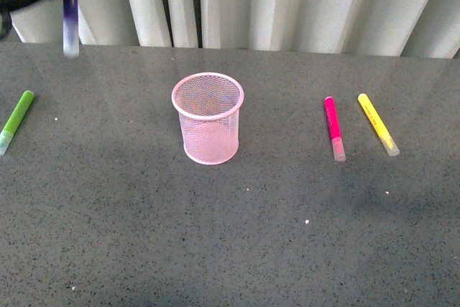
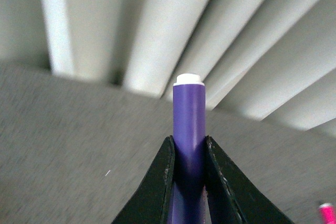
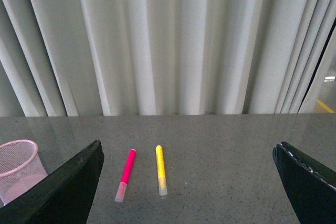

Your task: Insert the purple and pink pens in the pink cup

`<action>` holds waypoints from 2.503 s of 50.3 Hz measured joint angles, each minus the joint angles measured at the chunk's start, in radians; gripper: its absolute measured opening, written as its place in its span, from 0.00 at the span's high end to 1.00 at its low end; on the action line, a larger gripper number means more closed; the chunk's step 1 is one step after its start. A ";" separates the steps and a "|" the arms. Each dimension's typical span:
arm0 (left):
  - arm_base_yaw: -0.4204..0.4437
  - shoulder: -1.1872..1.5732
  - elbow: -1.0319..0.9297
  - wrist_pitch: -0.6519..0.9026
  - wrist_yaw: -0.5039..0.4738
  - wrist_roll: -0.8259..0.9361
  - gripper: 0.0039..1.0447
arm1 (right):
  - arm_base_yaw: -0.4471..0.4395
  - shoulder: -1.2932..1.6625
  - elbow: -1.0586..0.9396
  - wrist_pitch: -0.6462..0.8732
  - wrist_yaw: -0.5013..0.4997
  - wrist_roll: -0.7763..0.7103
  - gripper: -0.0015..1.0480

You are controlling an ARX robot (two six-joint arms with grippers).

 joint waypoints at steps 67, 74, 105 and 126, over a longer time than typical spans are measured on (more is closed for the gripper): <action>-0.330 0.328 -0.082 0.635 -0.366 -0.126 0.88 | 0.000 0.000 0.000 0.000 0.000 0.000 0.07; -0.334 0.344 -0.071 0.627 -0.359 -0.129 0.88 | 0.000 0.000 0.000 0.000 0.000 0.000 0.07; -0.279 0.152 -0.098 0.340 -0.266 -0.174 0.16 | 0.000 0.000 0.000 0.000 0.000 0.000 0.07; -0.097 -0.509 -0.304 -0.446 0.013 0.141 0.06 | 0.000 0.000 0.000 0.000 0.000 0.000 0.07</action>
